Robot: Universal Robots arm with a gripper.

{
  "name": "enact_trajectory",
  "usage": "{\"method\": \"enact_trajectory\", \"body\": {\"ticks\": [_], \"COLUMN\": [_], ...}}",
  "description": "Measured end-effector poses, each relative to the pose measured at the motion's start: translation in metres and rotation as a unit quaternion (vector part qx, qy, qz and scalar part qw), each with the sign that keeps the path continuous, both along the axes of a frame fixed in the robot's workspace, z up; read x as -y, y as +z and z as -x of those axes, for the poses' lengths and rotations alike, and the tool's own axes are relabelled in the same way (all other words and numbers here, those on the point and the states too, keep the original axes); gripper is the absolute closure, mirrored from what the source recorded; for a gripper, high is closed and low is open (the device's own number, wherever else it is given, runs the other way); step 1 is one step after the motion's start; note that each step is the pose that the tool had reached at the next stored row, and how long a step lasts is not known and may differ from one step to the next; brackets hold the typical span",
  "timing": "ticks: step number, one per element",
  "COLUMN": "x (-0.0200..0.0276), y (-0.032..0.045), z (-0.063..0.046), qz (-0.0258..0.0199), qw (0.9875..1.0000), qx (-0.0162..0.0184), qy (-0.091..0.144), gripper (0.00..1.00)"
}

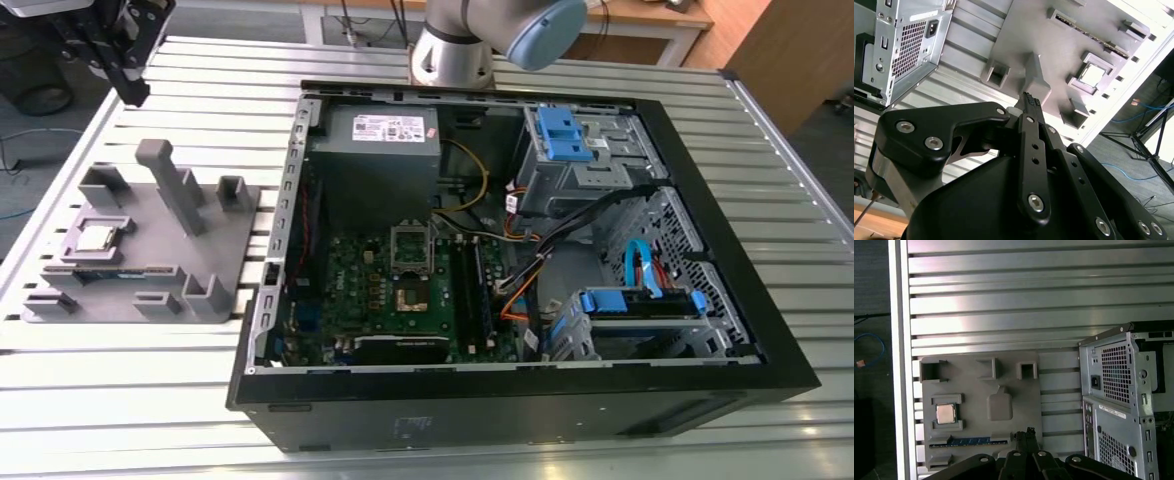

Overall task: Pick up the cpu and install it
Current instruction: 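Reach for the cpu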

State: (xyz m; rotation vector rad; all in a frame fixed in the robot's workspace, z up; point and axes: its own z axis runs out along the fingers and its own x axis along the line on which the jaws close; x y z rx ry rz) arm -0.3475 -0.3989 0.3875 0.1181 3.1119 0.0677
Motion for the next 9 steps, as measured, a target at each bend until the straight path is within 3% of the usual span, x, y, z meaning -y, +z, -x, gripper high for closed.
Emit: {"method": "enact_trajectory", "body": {"ticks": [9], "x": [0.0], "y": [-0.0004], "z": [0.013], "qz": [0.0], "qw": [1.0], "qx": [0.0002], "qy": [0.0], "gripper": [0.89]}}
